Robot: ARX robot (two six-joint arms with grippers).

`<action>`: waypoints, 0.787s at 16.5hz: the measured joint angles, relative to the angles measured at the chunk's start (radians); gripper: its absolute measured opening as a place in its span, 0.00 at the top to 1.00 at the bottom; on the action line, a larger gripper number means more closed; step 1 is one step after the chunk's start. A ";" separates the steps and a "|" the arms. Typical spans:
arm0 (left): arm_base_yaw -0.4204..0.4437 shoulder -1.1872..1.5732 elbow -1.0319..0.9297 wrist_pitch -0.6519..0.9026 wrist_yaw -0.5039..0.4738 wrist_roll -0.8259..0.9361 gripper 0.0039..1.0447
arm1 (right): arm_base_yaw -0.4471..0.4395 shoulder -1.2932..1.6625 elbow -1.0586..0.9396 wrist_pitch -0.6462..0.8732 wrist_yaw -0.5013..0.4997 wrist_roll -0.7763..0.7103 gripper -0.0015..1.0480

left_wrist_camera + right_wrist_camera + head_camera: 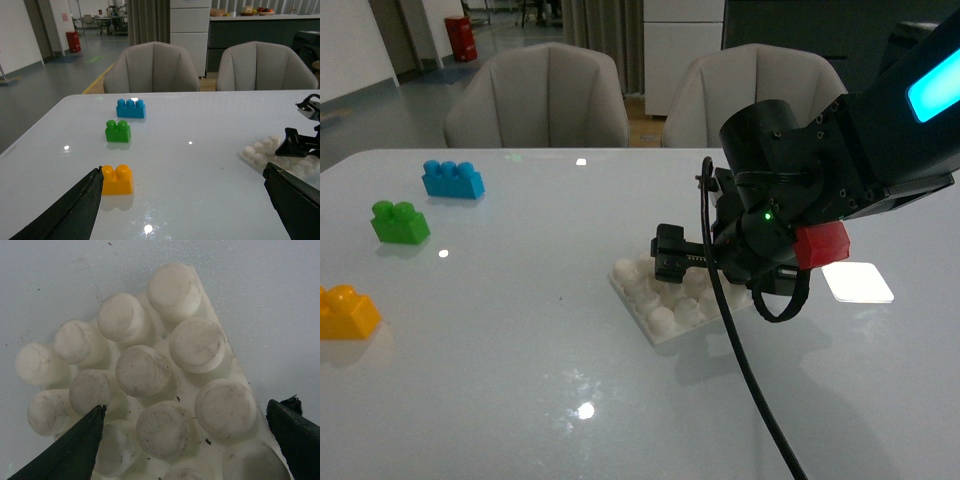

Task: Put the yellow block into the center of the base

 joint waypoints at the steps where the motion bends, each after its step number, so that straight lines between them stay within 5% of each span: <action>1: 0.000 0.000 0.000 0.000 0.000 0.000 0.06 | 0.011 0.001 0.005 -0.005 -0.003 0.023 0.07; 13: 0.000 0.000 0.000 0.000 0.000 0.000 0.06 | 0.103 0.028 0.070 -0.027 -0.006 0.248 0.07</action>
